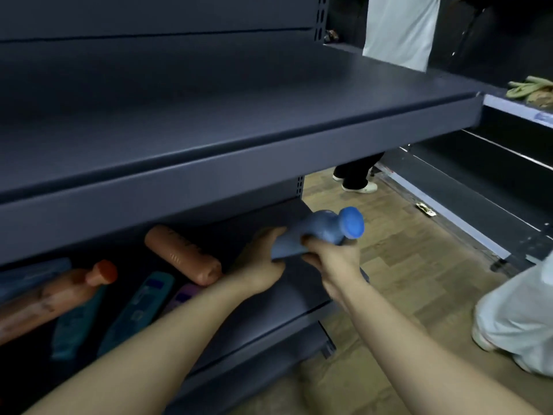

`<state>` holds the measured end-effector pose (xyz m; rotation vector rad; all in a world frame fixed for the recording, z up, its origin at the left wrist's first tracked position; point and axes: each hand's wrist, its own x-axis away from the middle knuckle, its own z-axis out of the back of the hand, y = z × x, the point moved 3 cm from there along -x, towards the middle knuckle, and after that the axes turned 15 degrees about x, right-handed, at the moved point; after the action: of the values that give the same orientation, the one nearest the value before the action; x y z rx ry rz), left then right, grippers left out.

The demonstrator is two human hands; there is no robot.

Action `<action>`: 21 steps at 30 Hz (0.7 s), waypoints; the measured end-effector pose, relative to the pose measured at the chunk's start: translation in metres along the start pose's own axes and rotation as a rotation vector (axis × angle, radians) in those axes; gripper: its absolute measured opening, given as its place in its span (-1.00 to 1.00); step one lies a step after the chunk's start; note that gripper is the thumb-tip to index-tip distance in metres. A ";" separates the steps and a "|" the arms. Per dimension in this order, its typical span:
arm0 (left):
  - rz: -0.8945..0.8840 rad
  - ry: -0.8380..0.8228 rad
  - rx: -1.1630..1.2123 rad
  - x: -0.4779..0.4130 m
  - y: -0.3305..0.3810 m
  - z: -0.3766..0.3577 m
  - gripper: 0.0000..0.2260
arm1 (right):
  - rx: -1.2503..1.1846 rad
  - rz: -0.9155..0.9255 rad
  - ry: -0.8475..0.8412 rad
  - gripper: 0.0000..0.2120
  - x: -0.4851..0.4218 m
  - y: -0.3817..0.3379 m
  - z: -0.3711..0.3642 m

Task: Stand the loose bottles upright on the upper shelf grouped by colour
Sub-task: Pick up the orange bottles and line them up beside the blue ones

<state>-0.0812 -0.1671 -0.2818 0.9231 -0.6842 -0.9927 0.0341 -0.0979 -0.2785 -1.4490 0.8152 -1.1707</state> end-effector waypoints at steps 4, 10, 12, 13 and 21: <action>0.007 -0.068 -0.035 0.041 0.033 0.005 -0.59 | -0.010 -0.065 0.004 -0.65 0.047 -0.019 0.026; 0.024 -0.194 -0.076 0.090 0.089 0.004 -0.41 | 0.089 -0.094 -0.082 -0.66 0.107 -0.058 0.069; 0.028 -0.232 -0.059 0.102 0.108 0.005 -0.38 | 0.117 -0.077 -0.126 -0.57 0.122 -0.073 0.079; 0.023 -0.245 -0.043 0.108 0.119 0.006 -0.37 | 0.133 -0.068 -0.150 -0.54 0.129 -0.081 0.084; 0.012 -0.277 0.104 0.149 0.194 0.043 -0.35 | 0.233 0.129 -0.402 -0.45 0.169 -0.174 0.101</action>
<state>0.0195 -0.2694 -0.0789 0.8788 -0.9809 -1.0934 0.1614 -0.1871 -0.0664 -1.3550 0.4679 -0.8098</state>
